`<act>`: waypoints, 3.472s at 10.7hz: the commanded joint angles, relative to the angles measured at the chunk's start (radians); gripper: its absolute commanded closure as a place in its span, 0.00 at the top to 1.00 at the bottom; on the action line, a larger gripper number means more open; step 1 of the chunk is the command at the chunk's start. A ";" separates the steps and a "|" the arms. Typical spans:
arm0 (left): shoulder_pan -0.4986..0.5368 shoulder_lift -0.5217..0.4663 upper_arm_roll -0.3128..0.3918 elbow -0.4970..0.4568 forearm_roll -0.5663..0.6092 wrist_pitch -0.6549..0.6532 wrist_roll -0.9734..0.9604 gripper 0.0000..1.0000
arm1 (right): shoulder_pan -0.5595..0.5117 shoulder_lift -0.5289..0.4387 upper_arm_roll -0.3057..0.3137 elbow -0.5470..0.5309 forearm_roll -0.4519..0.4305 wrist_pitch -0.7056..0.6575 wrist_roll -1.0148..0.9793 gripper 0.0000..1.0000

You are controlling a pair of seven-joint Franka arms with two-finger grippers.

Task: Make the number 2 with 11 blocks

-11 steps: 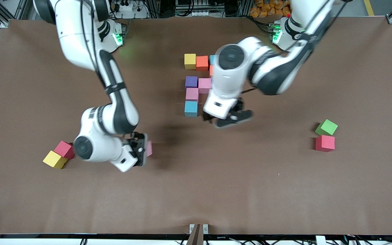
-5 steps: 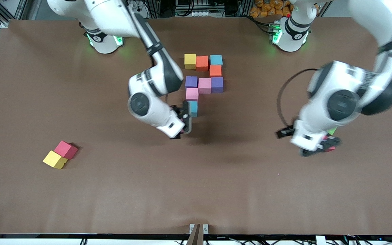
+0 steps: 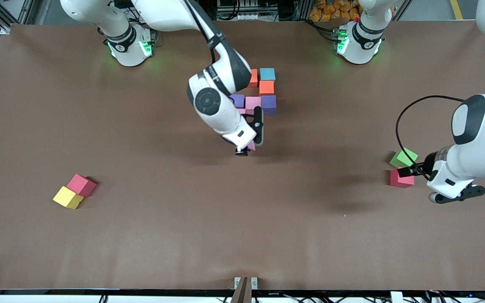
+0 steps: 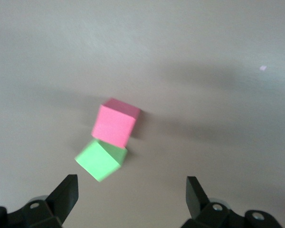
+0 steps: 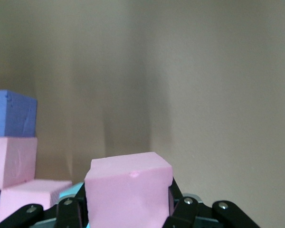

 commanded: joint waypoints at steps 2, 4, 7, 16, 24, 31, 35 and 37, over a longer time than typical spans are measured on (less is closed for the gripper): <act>0.061 0.057 -0.015 -0.077 0.036 0.177 0.098 1.00 | 0.065 -0.010 -0.002 -0.067 -0.012 0.086 0.060 0.19; 0.060 0.132 -0.015 -0.079 0.057 0.243 0.098 1.00 | 0.098 -0.010 -0.002 -0.135 -0.012 0.159 0.061 0.18; 0.073 0.170 -0.013 -0.091 0.117 0.267 0.098 1.00 | 0.143 -0.009 -0.002 -0.179 -0.012 0.215 0.122 0.18; 0.110 0.173 -0.013 -0.178 0.215 0.285 0.100 1.00 | 0.155 0.017 0.001 -0.231 -0.007 0.328 0.127 0.18; 0.107 0.151 -0.024 -0.200 0.311 0.322 0.170 0.00 | 0.168 0.034 0.004 -0.235 -0.001 0.355 0.222 1.00; 0.101 0.061 -0.308 -0.183 0.181 0.152 -0.073 0.00 | 0.149 -0.097 -0.040 -0.235 -0.007 0.137 0.210 1.00; 0.063 0.072 -0.407 -0.186 0.044 0.136 -0.467 0.00 | 0.140 -0.196 -0.232 -0.232 -0.005 -0.147 0.204 1.00; -0.044 0.100 -0.408 -0.186 0.042 0.136 -0.739 0.00 | 0.082 -0.200 -0.313 -0.225 -0.004 -0.196 0.204 1.00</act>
